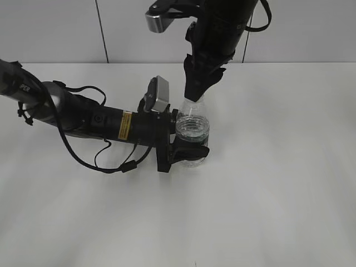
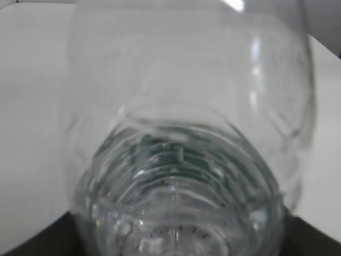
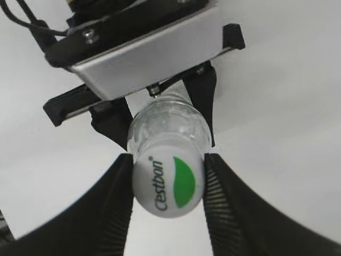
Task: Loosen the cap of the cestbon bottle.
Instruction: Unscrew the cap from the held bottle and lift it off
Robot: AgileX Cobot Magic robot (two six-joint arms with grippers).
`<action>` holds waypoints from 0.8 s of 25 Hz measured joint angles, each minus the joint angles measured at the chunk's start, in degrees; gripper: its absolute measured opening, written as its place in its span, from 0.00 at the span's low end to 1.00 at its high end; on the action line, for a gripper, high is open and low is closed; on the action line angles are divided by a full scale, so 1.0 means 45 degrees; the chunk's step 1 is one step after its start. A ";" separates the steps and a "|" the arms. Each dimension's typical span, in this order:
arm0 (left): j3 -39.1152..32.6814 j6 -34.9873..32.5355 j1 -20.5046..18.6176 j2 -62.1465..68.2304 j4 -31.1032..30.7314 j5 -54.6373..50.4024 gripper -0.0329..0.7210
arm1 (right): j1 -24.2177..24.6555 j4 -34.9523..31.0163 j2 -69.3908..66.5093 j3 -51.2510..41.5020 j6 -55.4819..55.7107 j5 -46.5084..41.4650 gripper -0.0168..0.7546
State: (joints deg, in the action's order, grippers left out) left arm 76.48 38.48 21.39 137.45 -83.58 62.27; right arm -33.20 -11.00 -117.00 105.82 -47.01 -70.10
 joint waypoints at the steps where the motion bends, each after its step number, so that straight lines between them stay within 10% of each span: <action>1: 0.0012 0.0016 0.0000 0.0000 -0.0012 -0.0014 0.59 | 0.0000 0.0000 0.0013 0.0014 -0.0593 0.0000 0.41; 20: 0.0012 0.0089 0.0000 0.0000 -0.0036 -0.0027 0.59 | 0.0000 0.0034 -0.0048 0.0333 -0.4150 -0.0188 0.41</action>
State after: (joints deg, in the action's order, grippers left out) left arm 76.53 38.88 21.39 137.45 -83.75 62.15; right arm -33.20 -10.85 -117.21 107.32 -65.69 -70.94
